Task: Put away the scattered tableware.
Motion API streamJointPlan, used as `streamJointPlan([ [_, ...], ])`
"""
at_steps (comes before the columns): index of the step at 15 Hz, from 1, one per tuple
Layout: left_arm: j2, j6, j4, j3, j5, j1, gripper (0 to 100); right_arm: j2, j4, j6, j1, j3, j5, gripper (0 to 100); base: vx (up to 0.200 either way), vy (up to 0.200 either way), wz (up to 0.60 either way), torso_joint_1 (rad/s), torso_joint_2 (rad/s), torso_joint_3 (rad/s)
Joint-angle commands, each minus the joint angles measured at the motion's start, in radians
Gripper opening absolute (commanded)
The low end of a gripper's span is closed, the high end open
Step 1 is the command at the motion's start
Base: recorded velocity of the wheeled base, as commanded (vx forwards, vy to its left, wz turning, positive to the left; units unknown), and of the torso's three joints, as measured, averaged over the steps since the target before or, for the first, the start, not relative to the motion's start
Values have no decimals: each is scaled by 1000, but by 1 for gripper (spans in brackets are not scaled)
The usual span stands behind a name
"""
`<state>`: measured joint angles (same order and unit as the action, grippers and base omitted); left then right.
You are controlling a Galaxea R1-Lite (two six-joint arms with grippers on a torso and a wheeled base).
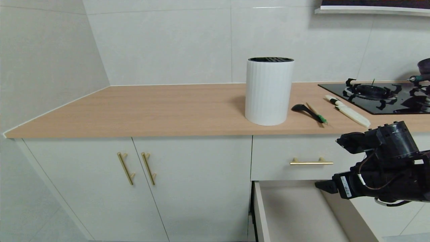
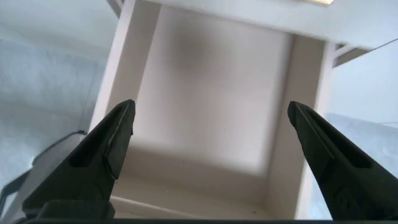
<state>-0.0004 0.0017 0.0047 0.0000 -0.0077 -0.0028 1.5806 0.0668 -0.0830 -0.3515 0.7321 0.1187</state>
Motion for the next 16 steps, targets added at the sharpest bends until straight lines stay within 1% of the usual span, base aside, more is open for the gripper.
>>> streamJointPlan([
  [1,0,0,0,0,0,1,100,-1,1,0,0,-3,-1,100,0,0,0,183,-471,-281],
  [10,0,0,0,0,0,0,100,1,11,0,2,-3,-2,100,0,0,0,206,-487,-281],
  [12,0,0,0,0,0,0,100,10,47,3,2,4,-1,100,0,0,0,171,-368,-210],
  [13,0,0,0,0,0,1,100,30,105,5,16,26,-2,100,0,0,0,66,-154,-85],
  [14,0,0,0,0,0,0,100,67,134,8,37,72,1,100,0,0,0,41,-85,-61],
  [15,0,0,0,0,0,0,100,140,99,8,69,199,9,100,0,0,0,0,0,0],
  [16,0,0,0,0,0,0,100,177,51,5,80,263,9,100,0,0,0,0,0,0],
])
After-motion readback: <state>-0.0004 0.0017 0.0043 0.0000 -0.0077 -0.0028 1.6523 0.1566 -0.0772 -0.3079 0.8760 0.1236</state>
